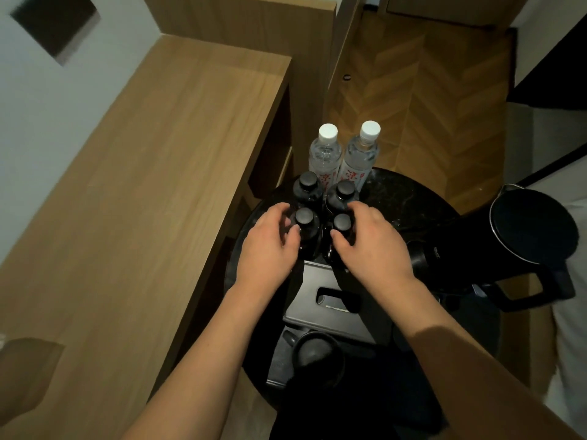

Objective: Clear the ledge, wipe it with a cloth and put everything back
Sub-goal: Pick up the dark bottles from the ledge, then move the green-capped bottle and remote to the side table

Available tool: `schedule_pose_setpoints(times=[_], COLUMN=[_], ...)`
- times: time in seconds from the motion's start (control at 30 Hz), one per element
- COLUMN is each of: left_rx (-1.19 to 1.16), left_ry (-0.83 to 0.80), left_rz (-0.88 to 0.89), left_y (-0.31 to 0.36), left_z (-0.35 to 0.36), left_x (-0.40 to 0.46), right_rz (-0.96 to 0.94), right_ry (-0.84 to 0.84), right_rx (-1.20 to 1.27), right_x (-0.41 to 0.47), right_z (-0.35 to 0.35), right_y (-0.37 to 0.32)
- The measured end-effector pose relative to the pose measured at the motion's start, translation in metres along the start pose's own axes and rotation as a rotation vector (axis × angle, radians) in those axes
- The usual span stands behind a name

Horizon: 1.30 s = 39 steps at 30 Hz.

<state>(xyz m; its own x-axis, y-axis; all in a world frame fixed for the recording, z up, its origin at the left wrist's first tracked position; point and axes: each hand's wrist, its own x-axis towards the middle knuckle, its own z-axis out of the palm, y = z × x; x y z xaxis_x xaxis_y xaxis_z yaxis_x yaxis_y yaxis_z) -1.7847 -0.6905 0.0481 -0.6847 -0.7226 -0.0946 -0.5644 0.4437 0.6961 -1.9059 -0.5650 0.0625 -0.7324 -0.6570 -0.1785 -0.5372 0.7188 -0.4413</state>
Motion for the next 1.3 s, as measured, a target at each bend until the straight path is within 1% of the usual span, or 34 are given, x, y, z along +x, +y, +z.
schedule_pose_setpoints(times=[0.07, 0.13, 0.3, 0.4, 0.57, 0.77, 0.93, 1.07, 1.17, 1.3], left_rx=[0.005, 0.023, 0.113, 0.171, 0.238, 0.235, 0.240, 0.266, 0.265, 0.242], left_ry=[0.068, 0.152, 0.294, 0.377, 0.520, 0.695, 0.867, 1.010, 1.137, 1.312], left_rz=[0.005, 0.026, 0.094, 0.056, -0.149, -0.422, -0.585, -0.755, -0.916, -1.065], left_y=[-0.002, -0.006, -0.013, -0.022, -0.041, -0.068, -0.083, -0.094, -0.095, -0.085], left_z=[-0.013, -0.023, -0.040, -0.052, -0.077, -0.105, -0.124, -0.130, -0.130, -0.121], left_x=[-0.008, -0.019, -0.057, -0.090, -0.174, -0.280, -0.375, -0.455, -0.532, -0.635], right_rz=[-0.086, -0.203, -0.401, -0.476, -0.661, -0.909, -1.113, -1.287, -1.437, -1.616], right_ry=[0.107, 0.157, 0.132, 0.091, -0.003, -0.191, -0.352, -0.458, -0.560, -0.711], right_rx=[0.039, 0.092, 0.156, 0.159, 0.201, 0.197, 0.178, 0.146, 0.099, 0.076], right_x=[-0.012, -0.025, -0.052, -0.067, -0.098, -0.156, -0.223, -0.287, -0.354, -0.450], right_z=[-0.004, -0.004, 0.004, 0.009, 0.022, 0.049, 0.074, 0.096, 0.114, 0.126], right_y=[-0.007, -0.016, -0.038, -0.047, -0.072, -0.126, -0.172, -0.205, -0.227, -0.246])
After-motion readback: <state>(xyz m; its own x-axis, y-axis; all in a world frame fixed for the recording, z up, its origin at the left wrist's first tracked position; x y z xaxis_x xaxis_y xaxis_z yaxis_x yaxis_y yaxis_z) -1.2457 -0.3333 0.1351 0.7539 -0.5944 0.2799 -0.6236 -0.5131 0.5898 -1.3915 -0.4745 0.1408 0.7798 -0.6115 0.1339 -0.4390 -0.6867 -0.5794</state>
